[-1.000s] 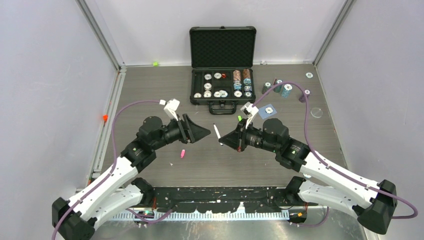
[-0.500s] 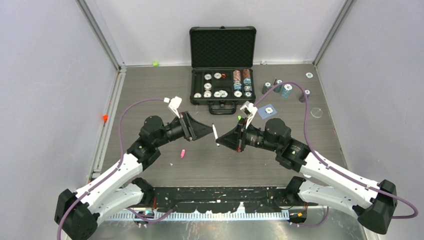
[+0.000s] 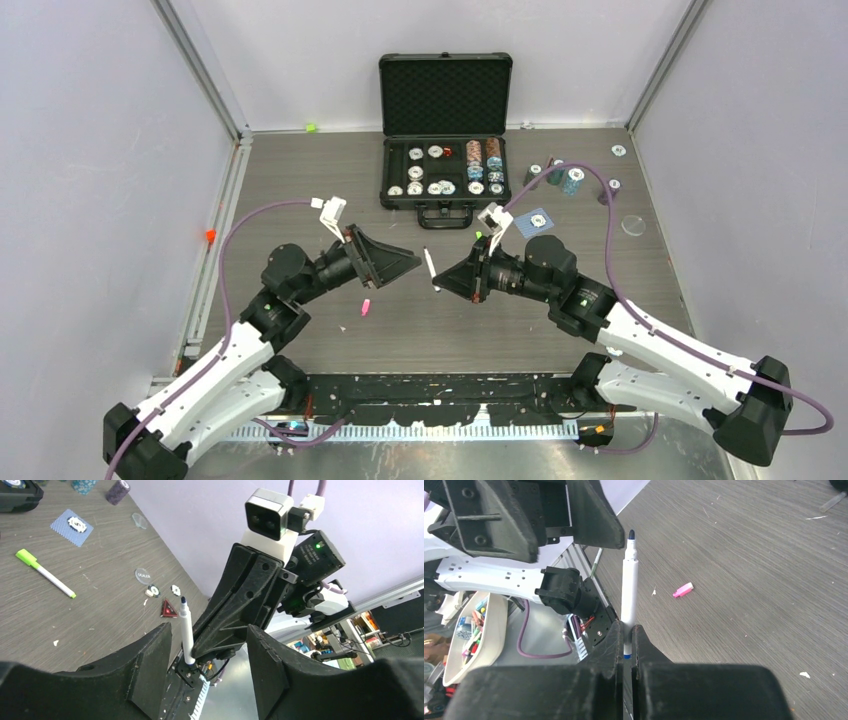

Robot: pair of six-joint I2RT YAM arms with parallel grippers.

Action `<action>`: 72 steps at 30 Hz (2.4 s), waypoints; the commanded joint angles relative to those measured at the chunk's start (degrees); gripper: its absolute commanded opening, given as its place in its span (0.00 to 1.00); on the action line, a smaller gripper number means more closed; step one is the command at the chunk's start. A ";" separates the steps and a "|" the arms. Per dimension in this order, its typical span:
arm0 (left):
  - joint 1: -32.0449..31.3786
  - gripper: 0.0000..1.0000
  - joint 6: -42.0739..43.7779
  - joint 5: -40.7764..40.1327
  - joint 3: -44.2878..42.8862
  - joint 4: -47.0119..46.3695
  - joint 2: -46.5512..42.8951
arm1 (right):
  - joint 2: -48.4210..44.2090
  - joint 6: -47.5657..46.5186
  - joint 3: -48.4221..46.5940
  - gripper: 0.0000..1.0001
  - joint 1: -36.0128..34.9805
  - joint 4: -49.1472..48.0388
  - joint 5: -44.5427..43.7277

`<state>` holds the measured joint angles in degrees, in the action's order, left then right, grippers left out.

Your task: Insert the pens into the pen caps

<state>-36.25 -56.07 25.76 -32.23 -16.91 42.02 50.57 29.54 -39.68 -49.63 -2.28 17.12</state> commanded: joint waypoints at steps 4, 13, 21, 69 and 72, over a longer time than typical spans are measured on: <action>-0.16 0.55 1.08 2.77 -1.87 -4.18 5.71 | 1.80 0.32 -3.32 0.00 -0.37 -2.24 3.26; -1.48 0.34 1.23 4.43 -3.16 -4.89 10.04 | 4.27 -0.04 -4.88 0.00 -0.98 -1.87 4.09; -2.10 0.00 -0.28 1.73 -1.69 -4.90 8.81 | 5.34 -1.05 -7.12 0.14 -1.24 0.52 2.06; -2.20 0.75 19.48 -35.89 -12.12 60.70 18.50 | -1.62 -3.88 -8.21 0.01 -1.64 26.52 -25.32; -2.16 0.71 21.38 -36.70 -14.15 60.73 24.58 | -3.11 -3.64 -7.68 0.00 -1.66 27.09 -25.21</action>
<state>-38.26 -38.50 -7.03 -42.15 40.32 61.73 50.50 26.65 -46.04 -51.27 23.99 -5.96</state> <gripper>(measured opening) 0.740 0.112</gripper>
